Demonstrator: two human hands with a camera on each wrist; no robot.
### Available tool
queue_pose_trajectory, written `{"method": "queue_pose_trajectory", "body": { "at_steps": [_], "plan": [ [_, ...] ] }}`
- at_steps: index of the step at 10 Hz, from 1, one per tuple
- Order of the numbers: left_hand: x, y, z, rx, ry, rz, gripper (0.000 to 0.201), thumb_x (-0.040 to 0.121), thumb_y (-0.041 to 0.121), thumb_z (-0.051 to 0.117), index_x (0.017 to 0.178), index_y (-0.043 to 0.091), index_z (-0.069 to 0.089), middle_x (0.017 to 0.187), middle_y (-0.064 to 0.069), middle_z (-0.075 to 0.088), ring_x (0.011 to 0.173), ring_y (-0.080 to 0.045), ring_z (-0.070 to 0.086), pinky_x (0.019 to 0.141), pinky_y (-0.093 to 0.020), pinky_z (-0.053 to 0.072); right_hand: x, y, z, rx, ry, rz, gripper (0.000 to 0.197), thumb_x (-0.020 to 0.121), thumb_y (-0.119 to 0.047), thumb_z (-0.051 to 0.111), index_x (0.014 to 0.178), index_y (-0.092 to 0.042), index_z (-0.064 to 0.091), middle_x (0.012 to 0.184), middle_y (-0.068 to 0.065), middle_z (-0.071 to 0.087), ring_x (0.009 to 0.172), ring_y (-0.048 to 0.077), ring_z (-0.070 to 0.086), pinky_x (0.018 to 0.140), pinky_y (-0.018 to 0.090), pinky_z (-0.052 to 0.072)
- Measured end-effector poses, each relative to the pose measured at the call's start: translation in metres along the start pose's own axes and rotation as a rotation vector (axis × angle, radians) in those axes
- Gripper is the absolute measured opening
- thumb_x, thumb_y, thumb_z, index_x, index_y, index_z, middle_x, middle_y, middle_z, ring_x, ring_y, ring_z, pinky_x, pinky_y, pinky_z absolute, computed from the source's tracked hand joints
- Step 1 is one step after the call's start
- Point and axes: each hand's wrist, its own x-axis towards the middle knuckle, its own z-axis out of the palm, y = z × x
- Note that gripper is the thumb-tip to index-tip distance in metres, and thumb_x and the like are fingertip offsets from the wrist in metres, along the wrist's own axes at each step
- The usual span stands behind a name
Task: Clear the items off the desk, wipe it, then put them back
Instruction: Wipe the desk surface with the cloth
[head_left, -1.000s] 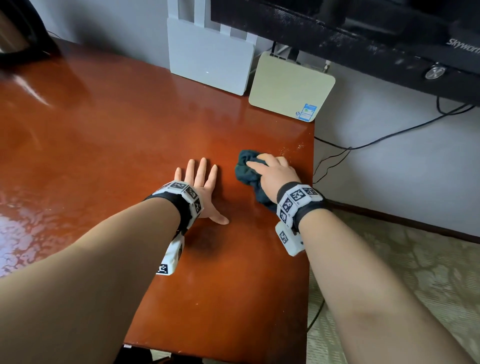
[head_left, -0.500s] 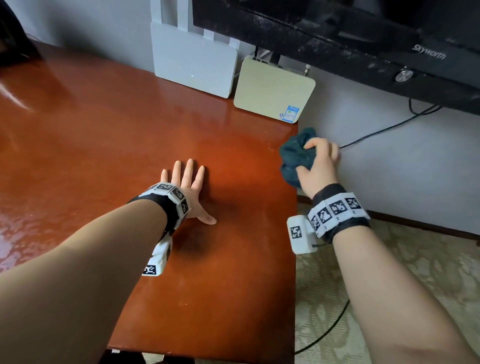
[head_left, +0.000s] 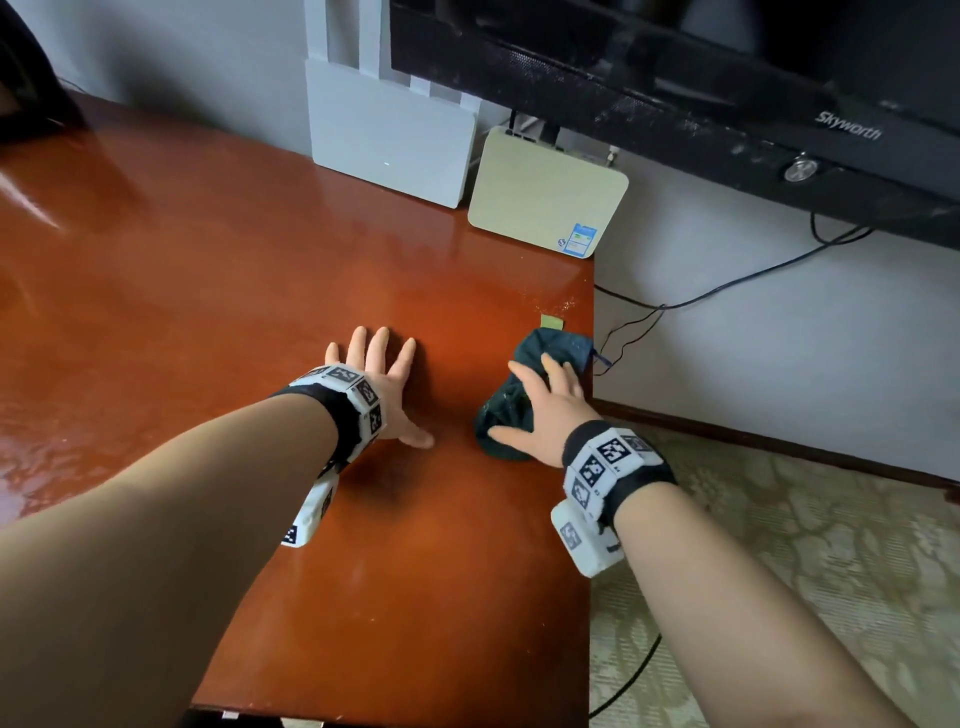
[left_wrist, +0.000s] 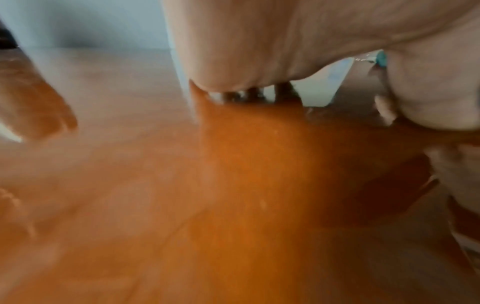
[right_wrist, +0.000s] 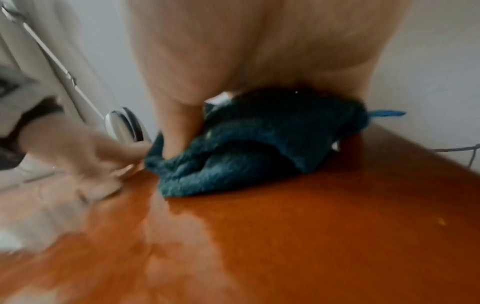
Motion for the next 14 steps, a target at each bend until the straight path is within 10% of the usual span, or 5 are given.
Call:
{"method": "queue_pose_trajectory", "body": {
  "at_steps": [1,4,7,11,14],
  "plan": [
    [0.013,-0.005,-0.022,-0.106,0.125,-0.007,0.101,0.074,0.069,0.058,0.151,0.032,0.003,0.156,-0.006,0.001,0.146,-0.025,-0.005,0.119,-0.044,0.000,0.010,-0.009,-0.005,-0.035,0.069,-0.063,0.060,0.090,-0.030,0.053,0.144,-0.020,0.028,0.149,0.010,0.027,0.139,0.030,0.020,0.112,0.036,0.022],
    [0.051,0.002,-0.030,-0.125,0.035,-0.082,0.115,0.071,0.073,0.056,0.148,0.029,-0.018,0.154,-0.007,-0.029,0.142,-0.031,-0.026,0.115,-0.052,-0.010,0.097,-0.049,-0.062,-0.028,0.347,-0.285,0.050,0.087,-0.001,0.048,0.134,-0.018,0.045,0.142,0.004,0.039,0.134,0.025,0.029,0.108,0.032,0.026],
    [0.058,0.003,-0.038,-0.114,-0.038,-0.106,0.117,0.071,0.072,0.057,0.146,0.031,-0.024,0.152,-0.006,-0.034,0.140,-0.032,-0.030,0.112,-0.055,-0.012,0.141,-0.031,-0.057,-0.186,0.116,-0.244,0.059,0.090,-0.054,0.046,0.142,-0.032,0.032,0.157,0.001,0.017,0.146,0.021,0.011,0.116,0.042,0.017],
    [0.056,0.004,-0.042,-0.104,-0.072,-0.109,0.116,0.073,0.072,0.056,0.145,0.031,-0.025,0.151,-0.006,-0.035,0.140,-0.033,-0.030,0.113,-0.056,-0.011,0.084,0.088,-0.073,0.230,0.352,0.370,0.038,0.093,-0.017,0.045,0.130,-0.009,0.047,0.135,0.022,0.041,0.117,0.040,0.048,0.098,0.039,0.040],
    [0.056,0.004,-0.042,-0.107,-0.058,-0.104,0.117,0.071,0.073,0.057,0.146,0.030,-0.024,0.152,-0.006,-0.034,0.140,-0.033,-0.030,0.113,-0.056,-0.010,0.115,-0.019,-0.072,-0.078,0.231,-0.251,0.047,0.088,-0.036,0.057,0.133,-0.027,0.044,0.140,0.004,0.036,0.129,0.029,0.033,0.106,0.038,0.030]
  ]
}}
